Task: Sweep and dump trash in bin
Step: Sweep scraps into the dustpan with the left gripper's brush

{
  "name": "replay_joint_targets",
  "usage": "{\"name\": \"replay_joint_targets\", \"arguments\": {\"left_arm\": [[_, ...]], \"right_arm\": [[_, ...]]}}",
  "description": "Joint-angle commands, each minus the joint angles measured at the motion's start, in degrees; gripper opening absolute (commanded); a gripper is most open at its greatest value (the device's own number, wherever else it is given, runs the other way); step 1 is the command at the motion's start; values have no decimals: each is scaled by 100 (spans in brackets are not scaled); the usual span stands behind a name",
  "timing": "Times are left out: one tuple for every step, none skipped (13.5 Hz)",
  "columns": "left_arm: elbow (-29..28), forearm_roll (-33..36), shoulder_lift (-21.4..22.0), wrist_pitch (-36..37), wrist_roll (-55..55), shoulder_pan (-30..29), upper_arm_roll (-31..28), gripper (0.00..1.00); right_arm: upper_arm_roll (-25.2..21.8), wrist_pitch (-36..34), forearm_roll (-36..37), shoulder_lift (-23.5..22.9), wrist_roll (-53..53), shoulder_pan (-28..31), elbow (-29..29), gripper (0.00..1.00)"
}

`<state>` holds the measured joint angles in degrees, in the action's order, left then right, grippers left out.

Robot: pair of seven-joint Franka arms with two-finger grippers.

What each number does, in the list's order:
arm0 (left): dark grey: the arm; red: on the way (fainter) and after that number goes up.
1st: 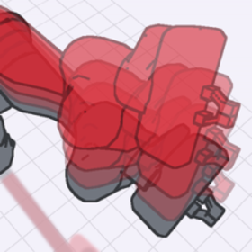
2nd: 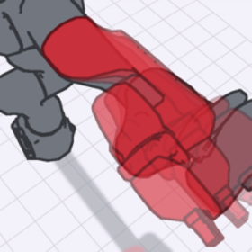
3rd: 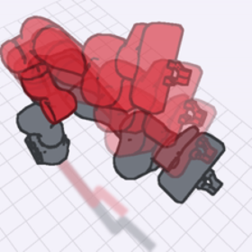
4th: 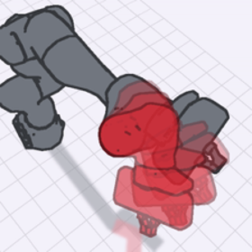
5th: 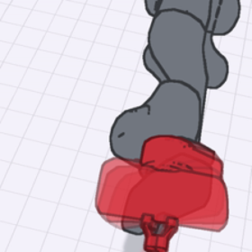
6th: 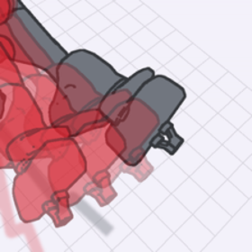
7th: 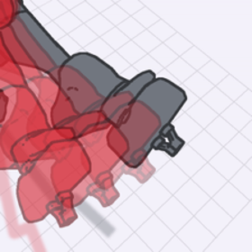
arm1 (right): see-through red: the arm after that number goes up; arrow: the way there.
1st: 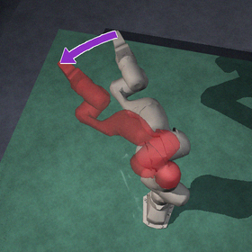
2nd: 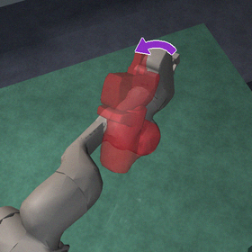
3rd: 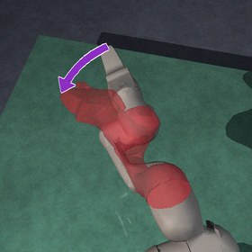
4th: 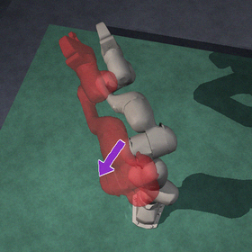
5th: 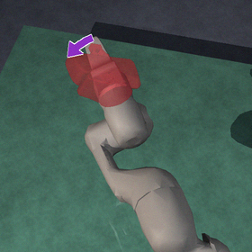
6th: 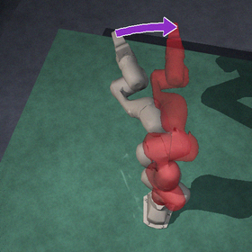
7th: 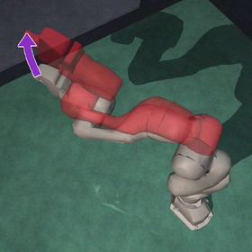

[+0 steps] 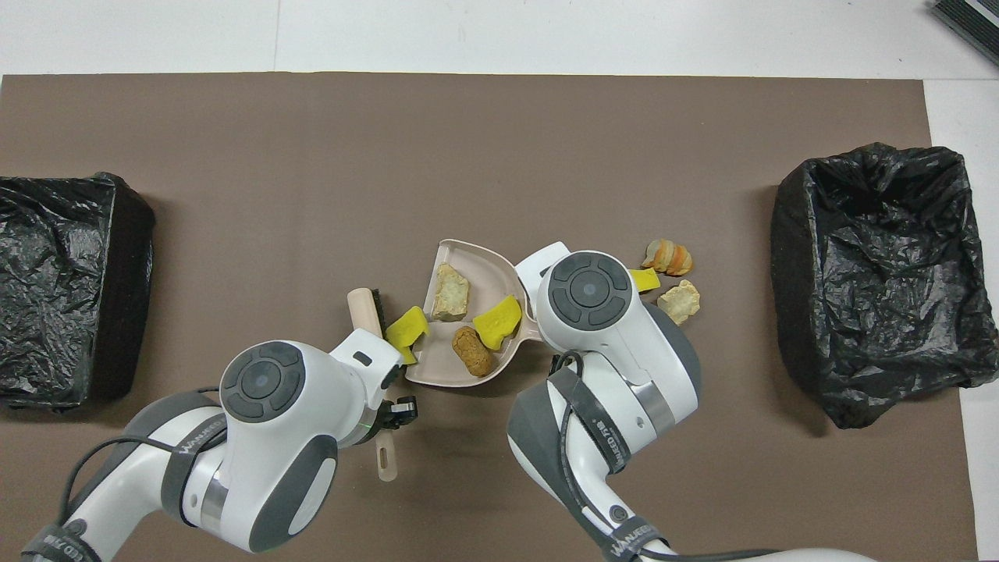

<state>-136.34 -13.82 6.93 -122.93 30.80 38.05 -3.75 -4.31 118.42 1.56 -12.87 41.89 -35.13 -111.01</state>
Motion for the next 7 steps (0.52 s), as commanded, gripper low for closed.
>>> {"name": "replay_joint_targets", "arguments": {"left_arm": [[151, -305, -60, -99, -617, 360, -65, 0], [221, -358, -78, -100, -810, 474, -65, 0], [300, -402, -104, -30, -943, 510, -65, 0], [397, -402, -122, 40, -936, 528, -65, 0], [511, -402, -122, 302, -918, 537, -73, 0], [668, -402, -78, 705, -927, 485, -82, 0], [861, -402, -60, 1057, -918, 458, -100, 0]], "right_arm": [[44, 41, 99, 65, -41, 51, -70, 0], [44, 41, 99, 65, -41, 51, -70, 0], [44, 32, 99, 65, -41, 51, -70, 0], [44, 32, 99, 65, -50, 51, -70, 0], [44, 32, 99, 65, -50, 51, -70, 0], [44, 32, 99, 65, -50, 51, -70, 0], [44, 41, 99, 65, -50, 51, -70, 0]]}}
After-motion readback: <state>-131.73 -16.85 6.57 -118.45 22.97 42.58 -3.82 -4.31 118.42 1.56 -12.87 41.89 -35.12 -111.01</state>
